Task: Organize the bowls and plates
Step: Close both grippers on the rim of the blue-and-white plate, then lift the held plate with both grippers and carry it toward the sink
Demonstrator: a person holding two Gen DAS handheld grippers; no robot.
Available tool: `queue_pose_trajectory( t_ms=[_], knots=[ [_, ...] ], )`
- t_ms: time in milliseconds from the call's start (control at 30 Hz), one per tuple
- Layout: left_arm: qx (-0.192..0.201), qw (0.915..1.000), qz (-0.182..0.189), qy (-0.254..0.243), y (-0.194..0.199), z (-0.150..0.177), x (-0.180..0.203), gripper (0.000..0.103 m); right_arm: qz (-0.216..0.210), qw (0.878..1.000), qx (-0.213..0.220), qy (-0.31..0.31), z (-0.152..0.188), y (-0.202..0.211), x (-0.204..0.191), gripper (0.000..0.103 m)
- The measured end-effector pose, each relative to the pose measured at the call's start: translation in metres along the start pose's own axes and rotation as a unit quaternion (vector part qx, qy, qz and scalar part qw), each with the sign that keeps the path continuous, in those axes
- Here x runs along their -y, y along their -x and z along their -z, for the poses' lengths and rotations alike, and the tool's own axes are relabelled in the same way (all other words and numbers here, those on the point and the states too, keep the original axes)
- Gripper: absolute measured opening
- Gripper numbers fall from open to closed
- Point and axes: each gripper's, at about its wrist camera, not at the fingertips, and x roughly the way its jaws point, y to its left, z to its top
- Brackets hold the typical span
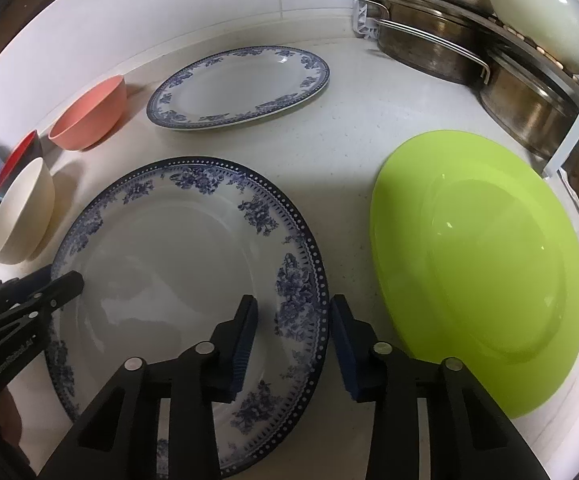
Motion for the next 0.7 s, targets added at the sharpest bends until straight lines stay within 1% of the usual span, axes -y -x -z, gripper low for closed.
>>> queue_pose_trajectory(
  t_ms=[167, 333, 433, 700],
  knots=[
    [0.006, 0.9999, 0.002, 0.008, 0.001, 0.001, -0.002, 0.035, 0.002, 1.0, 0.0, 0.002, 0.0, 0.0, 0.0, 0.037],
    [0.011, 0.9999, 0.001, 0.008, 0.008, 0.005, -0.002, 0.035, 0.007, 1.0, -0.003, 0.001, 0.001, 0.002, 0.0, 0.037],
    [0.02, 0.9998, -0.004, 0.005, 0.017, 0.007, -0.002, 0.035, 0.007, 1.0, -0.002, 0.003, 0.002, 0.007, -0.002, 0.036],
    [0.039, 0.999, -0.014, 0.019, 0.05, 0.02, -0.017, 0.035, -0.001, 1.0, 0.006, 0.014, 0.006, 0.029, -0.011, 0.036]
  ],
)
